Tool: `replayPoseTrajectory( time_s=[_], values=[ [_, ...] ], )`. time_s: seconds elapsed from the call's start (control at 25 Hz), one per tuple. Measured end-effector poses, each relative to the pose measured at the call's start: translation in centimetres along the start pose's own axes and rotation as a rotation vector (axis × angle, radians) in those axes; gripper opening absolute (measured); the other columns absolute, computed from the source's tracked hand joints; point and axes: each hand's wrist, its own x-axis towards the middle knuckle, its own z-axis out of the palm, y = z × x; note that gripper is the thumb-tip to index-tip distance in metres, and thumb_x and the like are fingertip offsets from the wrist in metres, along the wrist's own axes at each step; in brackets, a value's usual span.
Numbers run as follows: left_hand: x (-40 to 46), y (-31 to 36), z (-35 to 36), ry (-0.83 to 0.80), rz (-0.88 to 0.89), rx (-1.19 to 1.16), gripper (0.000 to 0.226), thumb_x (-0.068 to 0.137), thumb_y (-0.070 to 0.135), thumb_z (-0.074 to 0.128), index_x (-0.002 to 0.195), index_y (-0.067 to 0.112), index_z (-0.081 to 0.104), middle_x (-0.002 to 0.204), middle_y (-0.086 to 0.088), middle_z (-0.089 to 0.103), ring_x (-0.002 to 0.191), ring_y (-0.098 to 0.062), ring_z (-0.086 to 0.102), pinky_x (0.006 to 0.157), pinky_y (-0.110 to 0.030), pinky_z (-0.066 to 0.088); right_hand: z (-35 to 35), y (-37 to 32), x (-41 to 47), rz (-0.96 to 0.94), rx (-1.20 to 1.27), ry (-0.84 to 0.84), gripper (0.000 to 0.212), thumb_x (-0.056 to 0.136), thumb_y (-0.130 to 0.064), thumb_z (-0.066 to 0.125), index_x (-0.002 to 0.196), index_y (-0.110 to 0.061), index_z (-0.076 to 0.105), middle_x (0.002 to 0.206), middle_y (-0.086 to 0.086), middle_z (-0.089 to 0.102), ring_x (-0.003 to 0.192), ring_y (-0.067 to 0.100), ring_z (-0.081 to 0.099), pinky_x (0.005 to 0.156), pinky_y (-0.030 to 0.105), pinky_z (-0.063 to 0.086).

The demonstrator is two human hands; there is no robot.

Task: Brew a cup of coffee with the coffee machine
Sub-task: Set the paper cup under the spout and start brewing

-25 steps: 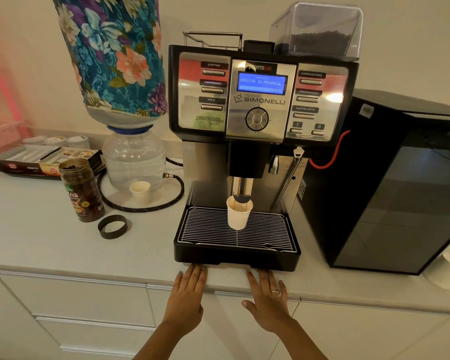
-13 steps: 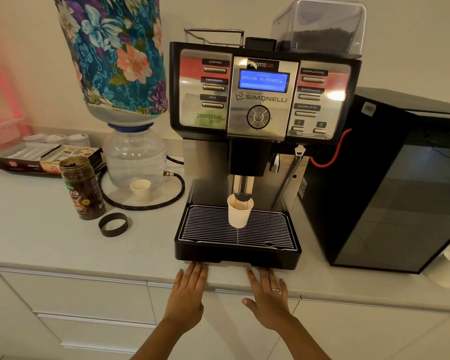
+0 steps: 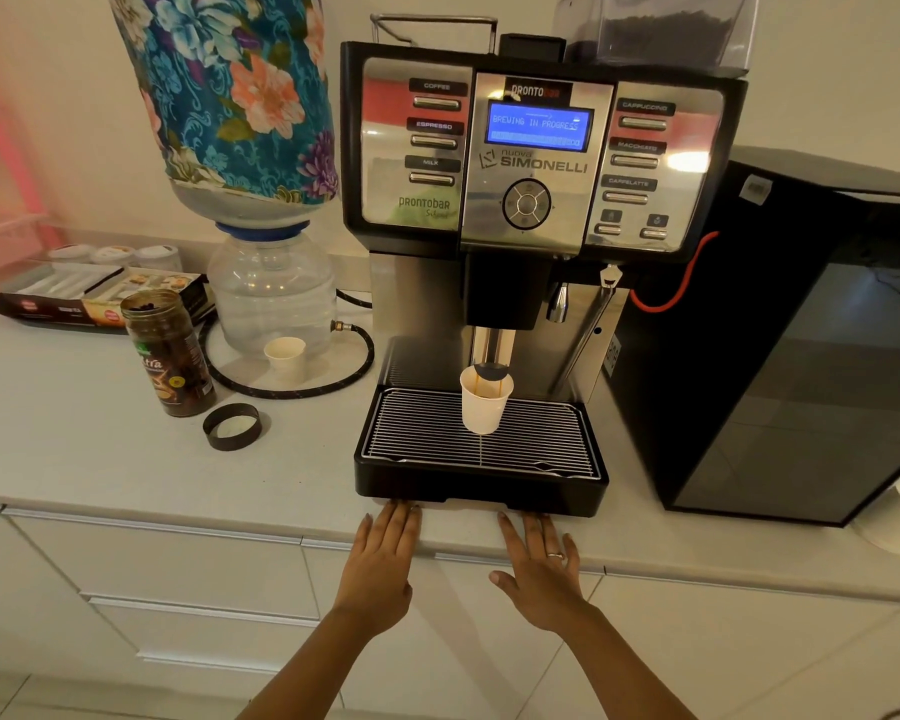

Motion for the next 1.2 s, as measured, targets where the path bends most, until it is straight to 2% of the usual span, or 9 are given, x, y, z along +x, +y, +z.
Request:
replayPoseTrajectory(
  time_s=[0.08,0.2,0.32,0.6,0.84,1.04,1.2],
  values=[
    [0.1,0.0,-0.1,0.004,-0.001,0.009,0.102,0.046,0.026,0.087,0.137,0.008,0.047,0.141,-0.013,0.049,0.130,-0.033,0.045,0.102,-0.049,0.036,-0.2,0.0,0.0,-0.015,-0.028,-0.008,0.077,0.092,-0.056,0.038,0.148,-0.032,-0.008,0.159,0.009,0.000,0.145,0.030,-0.003,0.112,0.052,0.002],
    [0.1,-0.1,0.0,0.002,-0.003,0.025,0.099,0.051,0.024,0.085,0.140,0.008,0.043,0.144,-0.013,0.046,0.133,-0.033,0.040,0.105,-0.049,0.033,-0.9,-0.1,0.0,-0.009,-0.042,-0.021,0.074,0.094,-0.056,0.032,0.147,-0.031,-0.013,0.158,0.006,-0.010,0.144,0.027,-0.012,0.112,0.051,-0.004],
    [0.0,-0.2,0.0,-0.005,-0.009,0.034,0.096,0.061,0.022,0.079,0.145,0.008,0.034,0.149,-0.013,0.038,0.139,-0.033,0.031,0.110,-0.049,0.026,-0.9,-0.1,-0.1,-0.007,-0.043,-0.037,0.074,0.094,-0.055,0.031,0.147,-0.030,-0.013,0.158,0.006,-0.010,0.144,0.027,-0.012,0.112,0.051,-0.003],
    [0.1,-0.1,-0.4,-0.002,-0.004,0.029,0.094,0.067,0.022,0.075,0.147,0.007,0.028,0.152,-0.014,0.032,0.142,-0.033,0.024,0.112,-0.049,0.020,-0.8,-0.2,0.1,-0.004,-0.049,-0.049,0.073,0.094,-0.056,0.030,0.148,-0.030,-0.012,0.158,0.007,-0.009,0.144,0.028,-0.011,0.112,0.052,-0.002],
    [0.1,-0.1,-0.6,0.040,-0.013,-0.026,0.077,0.086,0.018,0.056,0.151,0.012,0.014,0.159,-0.008,0.014,0.147,-0.025,0.006,0.116,-0.042,0.003,-0.6,0.0,-0.1,-0.011,-0.015,-0.010,0.066,0.097,-0.051,0.029,0.149,-0.031,-0.006,0.159,0.004,-0.004,0.145,0.026,-0.007,0.113,0.050,0.001],
    [0.0,-0.4,-0.4,0.057,0.003,-0.067,0.070,0.092,0.020,0.050,0.151,0.013,0.013,0.159,-0.007,0.012,0.147,-0.024,0.005,0.116,-0.040,0.000,0.3,0.6,-0.2,-0.021,0.065,0.129,0.051,0.101,-0.030,0.030,0.149,-0.033,0.013,0.158,-0.001,0.012,0.145,0.021,0.006,0.114,0.044,0.009],
    [-0.1,-0.4,-0.3,0.065,0.004,-0.062,0.074,0.090,0.019,0.052,0.151,0.013,0.013,0.159,-0.007,0.012,0.147,-0.024,0.005,0.116,-0.041,0.001,0.5,0.8,-0.2,-0.033,0.098,0.199,0.054,0.098,-0.013,0.040,0.147,-0.031,0.025,0.156,-0.003,0.019,0.145,0.020,0.012,0.113,0.042,0.013]
  ],
)
